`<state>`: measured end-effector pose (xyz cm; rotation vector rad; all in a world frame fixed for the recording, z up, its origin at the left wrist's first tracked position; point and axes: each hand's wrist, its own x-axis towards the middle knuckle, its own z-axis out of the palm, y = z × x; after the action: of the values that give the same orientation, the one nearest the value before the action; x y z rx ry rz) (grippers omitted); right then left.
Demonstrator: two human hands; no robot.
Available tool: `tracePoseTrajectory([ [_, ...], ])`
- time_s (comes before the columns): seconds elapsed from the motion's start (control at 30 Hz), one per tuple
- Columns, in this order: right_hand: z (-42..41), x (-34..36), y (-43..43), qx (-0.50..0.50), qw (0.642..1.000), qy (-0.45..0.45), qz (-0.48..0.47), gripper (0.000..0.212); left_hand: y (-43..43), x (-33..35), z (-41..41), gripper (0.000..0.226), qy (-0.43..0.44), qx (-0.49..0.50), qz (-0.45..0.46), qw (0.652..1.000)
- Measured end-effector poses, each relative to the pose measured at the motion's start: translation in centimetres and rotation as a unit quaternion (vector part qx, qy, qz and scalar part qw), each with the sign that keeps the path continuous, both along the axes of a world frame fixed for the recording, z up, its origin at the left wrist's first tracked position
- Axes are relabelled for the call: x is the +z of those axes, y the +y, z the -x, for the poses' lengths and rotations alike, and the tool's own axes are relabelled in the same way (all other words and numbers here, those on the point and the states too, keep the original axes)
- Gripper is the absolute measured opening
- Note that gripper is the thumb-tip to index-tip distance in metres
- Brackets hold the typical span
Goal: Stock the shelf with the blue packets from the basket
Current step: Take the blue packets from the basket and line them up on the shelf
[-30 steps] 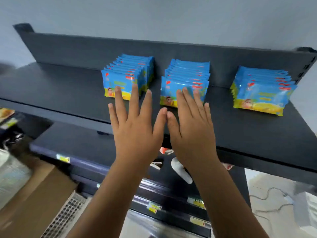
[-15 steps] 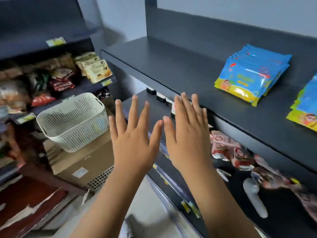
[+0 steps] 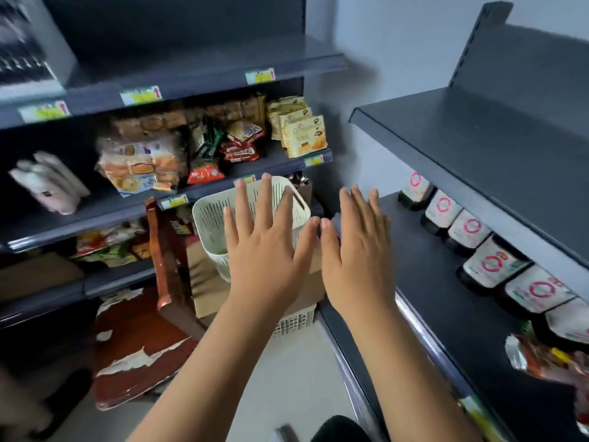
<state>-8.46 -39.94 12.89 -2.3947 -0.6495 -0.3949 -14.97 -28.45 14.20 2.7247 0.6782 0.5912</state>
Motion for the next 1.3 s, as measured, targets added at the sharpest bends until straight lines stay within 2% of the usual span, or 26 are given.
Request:
tracePoseTrajectory([
  [0.33, -9.5, -4.4, 13.8, 0.109, 0.991, 0.083, -0.011, 0.067, 11.2, -4.6, -7.6, 0.070, 0.041, 0.074, 0.053, 0.995],
  [0.47, -13.6, -6.9, 18.5, 0.187, 0.973, 0.132, 0.032, 0.067, 16.0, -7.1, -11.4, 0.069, 0.071, 0.123, 0.061, 0.988],
  [0.6, -18.1, -9.5, 21.7, 0.240, 0.951, 0.184, 0.058, 0.058, 20.8, -10.9, -14.5, 0.068, 0.037, 0.183, 0.126, 0.974],
  [0.7, -21.4, -12.4, 23.7, 0.251, 0.941, 0.211, 0.082, 0.057, 24.5, -14.5, -15.9, 0.070, 0.043, 0.189, 0.141, 0.971],
  [0.83, -24.0, -16.2, 25.6, 0.238, 0.927, 0.266, 0.117, 0.056, 27.8, -18.7, -17.0, 0.054, 0.079, 0.185, 0.178, 0.963],
  [1.0, -25.4, -20.7, 29.6, 0.221, 0.887, 0.344, 0.216, 0.054, 30.7, -24.8, -18.3, 0.051, 0.182, 0.167, 0.264, 0.932],
  [1.13, -25.9, -25.2, 32.3, 0.156, 0.815, 0.427, 0.359, 0.037, 31.9, -29.5, -18.8, 0.052, 0.308, 0.155, 0.300, 0.889],
  [1.23, -25.6, -29.3, 34.1, 0.143, 0.765, 0.465, 0.422, 0.020, 32.8, -33.3, -19.3, 0.066, 0.418, 0.136, 0.302, 0.846],
  [1.3, -25.2, -31.5, 35.4, 0.126, 0.749, 0.462, 0.458, 0.027, 33.7, -35.7, -19.9, 0.068, 0.474, 0.119, 0.300, 0.819],
])
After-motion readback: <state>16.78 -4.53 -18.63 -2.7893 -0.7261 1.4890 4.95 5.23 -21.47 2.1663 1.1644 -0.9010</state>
